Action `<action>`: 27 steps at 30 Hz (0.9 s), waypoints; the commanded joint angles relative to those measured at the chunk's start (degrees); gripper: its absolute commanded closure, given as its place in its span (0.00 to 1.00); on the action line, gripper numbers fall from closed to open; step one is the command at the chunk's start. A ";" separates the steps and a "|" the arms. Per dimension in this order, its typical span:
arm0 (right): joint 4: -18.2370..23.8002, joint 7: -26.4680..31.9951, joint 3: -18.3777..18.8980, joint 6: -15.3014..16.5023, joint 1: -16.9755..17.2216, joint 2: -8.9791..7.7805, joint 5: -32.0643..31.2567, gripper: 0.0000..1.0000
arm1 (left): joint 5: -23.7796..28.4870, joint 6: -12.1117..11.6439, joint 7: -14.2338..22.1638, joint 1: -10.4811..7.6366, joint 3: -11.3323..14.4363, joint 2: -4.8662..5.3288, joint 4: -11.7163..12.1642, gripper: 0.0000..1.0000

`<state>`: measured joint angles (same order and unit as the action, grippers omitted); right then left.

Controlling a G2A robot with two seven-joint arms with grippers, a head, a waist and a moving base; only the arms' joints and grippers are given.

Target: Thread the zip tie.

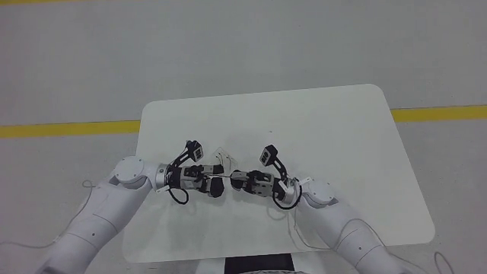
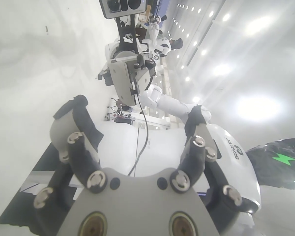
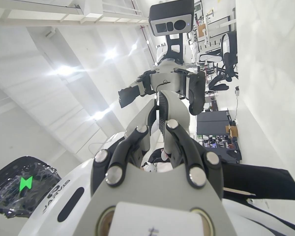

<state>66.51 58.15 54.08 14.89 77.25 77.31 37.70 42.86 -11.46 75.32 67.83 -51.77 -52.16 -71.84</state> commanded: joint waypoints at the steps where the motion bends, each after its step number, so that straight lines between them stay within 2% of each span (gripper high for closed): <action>1: 0.35 0.14 0.17 -0.49 0.11 -0.19 -0.61 1.00 | -0.50 0.18 -0.32 0.08 0.01 0.04 -0.20 0.61; 3: 0.64 0.14 0.32 -0.69 0.31 -0.31 -0.76 1.00 | -0.55 0.25 -0.51 0.18 -0.05 0.07 -0.33 0.64; 17: 1.00 -0.59 1.07 -1.03 0.97 -0.91 -1.50 1.00 | -0.27 0.49 -0.73 0.76 -0.68 0.28 -0.58 0.68; 27: 0.99 -1.73 -0.12 -1.61 0.63 -0.77 -1.96 1.00 | -0.47 0.70 -0.78 0.58 -0.54 0.22 -0.66 0.75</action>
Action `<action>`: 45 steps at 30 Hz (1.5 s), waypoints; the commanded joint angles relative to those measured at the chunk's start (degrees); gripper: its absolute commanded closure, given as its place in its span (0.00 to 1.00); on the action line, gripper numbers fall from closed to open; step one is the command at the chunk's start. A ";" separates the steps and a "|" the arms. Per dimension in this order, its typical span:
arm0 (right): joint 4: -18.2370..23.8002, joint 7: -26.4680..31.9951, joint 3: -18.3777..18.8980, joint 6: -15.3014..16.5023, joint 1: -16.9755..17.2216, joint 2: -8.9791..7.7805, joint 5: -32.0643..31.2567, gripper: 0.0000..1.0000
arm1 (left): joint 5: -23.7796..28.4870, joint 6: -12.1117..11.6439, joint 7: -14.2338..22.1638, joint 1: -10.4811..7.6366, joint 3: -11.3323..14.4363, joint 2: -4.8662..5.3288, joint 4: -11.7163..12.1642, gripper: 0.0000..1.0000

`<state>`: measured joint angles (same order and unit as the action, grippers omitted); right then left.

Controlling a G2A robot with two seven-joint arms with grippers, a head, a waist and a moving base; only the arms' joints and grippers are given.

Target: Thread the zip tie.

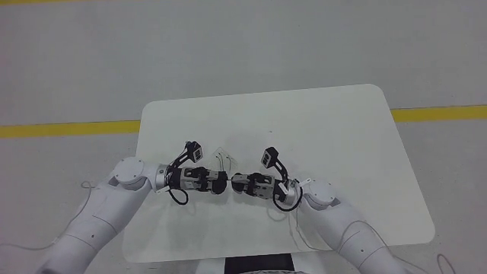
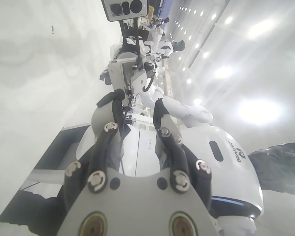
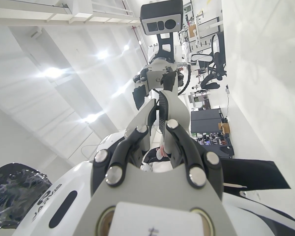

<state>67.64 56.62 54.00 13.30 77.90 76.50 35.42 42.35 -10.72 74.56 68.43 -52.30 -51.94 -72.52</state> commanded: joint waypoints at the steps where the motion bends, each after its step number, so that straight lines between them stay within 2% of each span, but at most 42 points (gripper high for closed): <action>1: -0.41 -0.59 0.05 0.14 0.05 0.09 1.07 1.00 | 0.06 -0.07 -0.05 -0.03 -0.02 -0.01 0.06 0.75; 12: -1.52 -0.87 -0.56 0.08 -0.64 0.18 0.92 1.00 | 0.23 -0.10 -0.07 -0.26 0.04 -0.11 0.34 0.76; 25: -1.20 0.55 -1.20 0.41 -1.07 0.16 0.91 1.00 | -0.55 0.04 -0.27 -0.70 0.51 -0.27 0.60 0.84; 36: -1.35 1.25 -1.66 0.69 -1.40 0.16 1.06 1.00 | -0.97 0.18 -0.17 -0.80 0.73 -0.30 0.46 0.87; 45: -1.33 1.02 -2.00 0.78 -1.52 0.22 1.50 1.00 | -1.28 0.27 -0.05 -0.80 0.90 -0.31 0.41 0.96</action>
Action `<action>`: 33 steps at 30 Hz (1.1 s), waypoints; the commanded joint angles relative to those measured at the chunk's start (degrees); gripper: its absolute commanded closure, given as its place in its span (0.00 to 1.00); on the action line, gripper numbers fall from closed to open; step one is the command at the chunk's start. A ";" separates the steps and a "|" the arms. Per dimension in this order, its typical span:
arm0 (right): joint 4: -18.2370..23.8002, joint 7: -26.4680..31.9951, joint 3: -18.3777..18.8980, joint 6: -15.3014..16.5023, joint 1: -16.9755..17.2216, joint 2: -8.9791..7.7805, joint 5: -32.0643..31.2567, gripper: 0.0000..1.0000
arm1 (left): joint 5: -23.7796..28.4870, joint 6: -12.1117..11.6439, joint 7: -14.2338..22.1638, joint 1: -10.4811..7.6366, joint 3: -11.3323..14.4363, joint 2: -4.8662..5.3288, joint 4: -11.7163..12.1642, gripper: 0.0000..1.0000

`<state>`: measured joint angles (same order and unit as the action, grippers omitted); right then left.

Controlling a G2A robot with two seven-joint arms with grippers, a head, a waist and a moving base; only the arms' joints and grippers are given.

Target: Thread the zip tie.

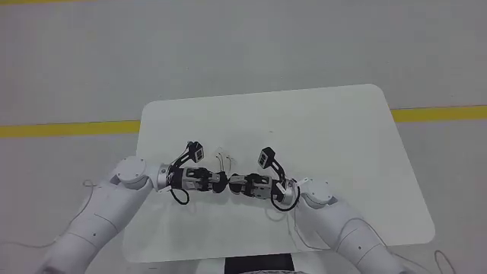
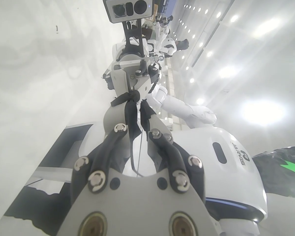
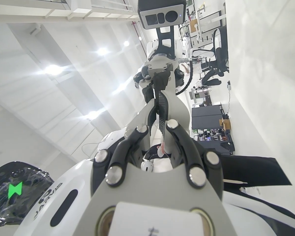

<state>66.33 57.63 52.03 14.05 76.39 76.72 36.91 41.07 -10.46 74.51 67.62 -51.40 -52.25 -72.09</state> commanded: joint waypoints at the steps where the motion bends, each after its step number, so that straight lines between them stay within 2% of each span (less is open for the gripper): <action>1: -0.03 0.02 -0.05 0.04 -0.02 0.00 0.04 1.00 | -0.02 0.02 -0.01 0.01 0.00 0.01 -0.02 0.97; 3: -0.04 0.06 -0.07 0.06 -0.03 -0.01 0.07 1.00 | -0.02 0.03 0.00 0.03 0.01 0.01 -0.02 1.00; 9: 0.03 0.16 -0.15 -0.07 -0.03 -0.07 0.03 1.00 | -0.06 0.10 0.04 0.09 0.03 0.04 -0.05 1.00; 10: 0.05 0.17 -0.15 -0.10 -0.01 -0.08 0.03 0.97 | -0.07 0.09 0.08 0.09 0.03 0.04 -0.05 1.00; 12: 0.16 0.13 -0.05 -0.10 0.06 -0.13 0.10 0.27 | -0.06 0.07 0.12 0.09 0.04 0.04 -0.05 1.00; 13: 0.23 0.13 0.04 -0.10 0.10 -0.16 0.14 0.00 | -0.06 0.04 0.13 0.09 0.03 0.05 -0.05 1.00; 23: 1.66 -0.18 2.41 0.21 1.24 -1.05 -0.15 0.00 | -0.05 -0.38 0.37 0.62 -0.82 0.41 -0.09 1.00; 27: 2.56 -0.55 3.57 0.41 2.13 -1.50 -0.37 0.00 | 0.85 -1.44 0.73 1.20 -1.43 0.57 0.05 1.00; 28: 2.77 -0.29 3.72 0.07 2.43 -1.57 0.16 0.00 | 0.91 -2.34 -0.29 1.29 -2.02 0.66 -0.06 1.00; 29: 2.82 -0.21 3.75 -0.03 2.48 -1.58 0.31 0.00 | 1.56 -2.65 -0.17 1.58 -2.28 0.70 -1.29 1.00; 33: 2.82 -0.21 3.75 -0.03 2.48 -1.58 0.31 0.00 | 1.56 -2.65 -0.17 1.58 -2.28 0.70 -1.29 1.00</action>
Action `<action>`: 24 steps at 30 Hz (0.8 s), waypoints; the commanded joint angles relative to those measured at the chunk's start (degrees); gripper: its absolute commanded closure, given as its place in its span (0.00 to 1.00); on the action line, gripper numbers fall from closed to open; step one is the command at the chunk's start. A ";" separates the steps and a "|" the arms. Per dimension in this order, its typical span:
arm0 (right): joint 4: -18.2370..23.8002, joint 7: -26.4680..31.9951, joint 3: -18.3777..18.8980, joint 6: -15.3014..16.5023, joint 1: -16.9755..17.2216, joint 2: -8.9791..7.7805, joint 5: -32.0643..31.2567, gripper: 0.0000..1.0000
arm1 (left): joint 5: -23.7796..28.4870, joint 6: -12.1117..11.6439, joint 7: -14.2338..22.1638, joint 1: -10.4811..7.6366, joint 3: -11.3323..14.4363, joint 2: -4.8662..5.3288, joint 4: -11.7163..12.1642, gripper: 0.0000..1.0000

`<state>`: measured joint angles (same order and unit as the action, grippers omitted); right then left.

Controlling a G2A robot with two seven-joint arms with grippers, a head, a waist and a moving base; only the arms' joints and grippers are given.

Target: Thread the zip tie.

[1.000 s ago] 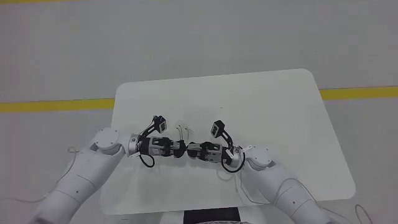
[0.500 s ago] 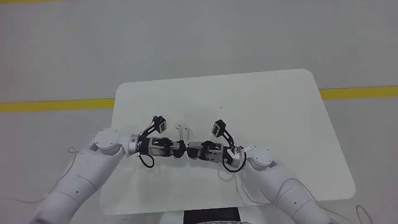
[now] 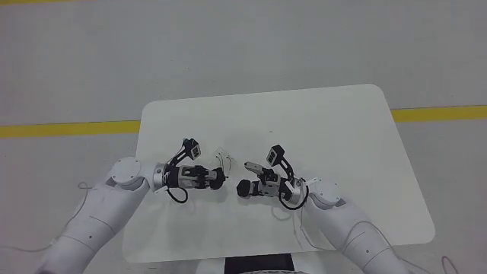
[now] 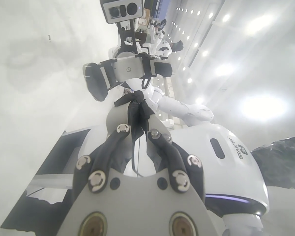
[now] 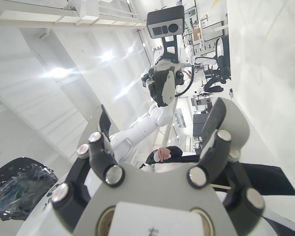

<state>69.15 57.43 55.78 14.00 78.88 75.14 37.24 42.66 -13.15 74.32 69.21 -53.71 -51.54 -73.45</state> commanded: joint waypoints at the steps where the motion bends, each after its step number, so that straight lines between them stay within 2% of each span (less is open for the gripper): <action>1: -0.01 -0.01 -0.01 0.02 -0.01 0.00 -0.02 0.00 | -0.03 0.04 0.02 -0.02 0.03 -0.01 0.07 1.00; 7: -0.01 -0.01 -0.01 0.02 -0.01 0.00 -0.02 0.00 | -0.03 0.04 0.02 -0.02 0.03 -0.01 0.07 1.00; 8: -0.01 -0.01 -0.01 0.02 -0.01 0.00 -0.02 0.00 | 0.49 0.31 -0.83 0.35 0.25 -0.11 -0.07 1.00; 11: -0.01 -0.01 -0.01 0.02 -0.01 0.00 -0.02 0.00 | 0.54 -2.46 -2.25 0.71 -0.47 -0.09 1.41 1.00; 14: -0.01 -0.01 -0.01 0.02 -0.01 0.00 -0.02 0.00 | 1.25 -6.33 -1.52 1.20 -1.72 0.07 3.31 1.00; 18: -0.01 -0.01 -0.01 0.02 -0.01 0.00 -0.02 0.00 | -0.69 -6.33 -2.02 2.15 -5.85 0.14 3.03 1.00; 24: -0.01 -0.01 -0.01 0.02 -0.01 0.00 -0.02 0.00 | -4.75 -6.33 -3.34 6.25 -14.90 -0.91 -0.73 1.00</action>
<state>69.14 57.42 55.78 14.02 78.87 75.14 37.22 38.77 -19.47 71.16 74.72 -66.87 -52.19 -73.44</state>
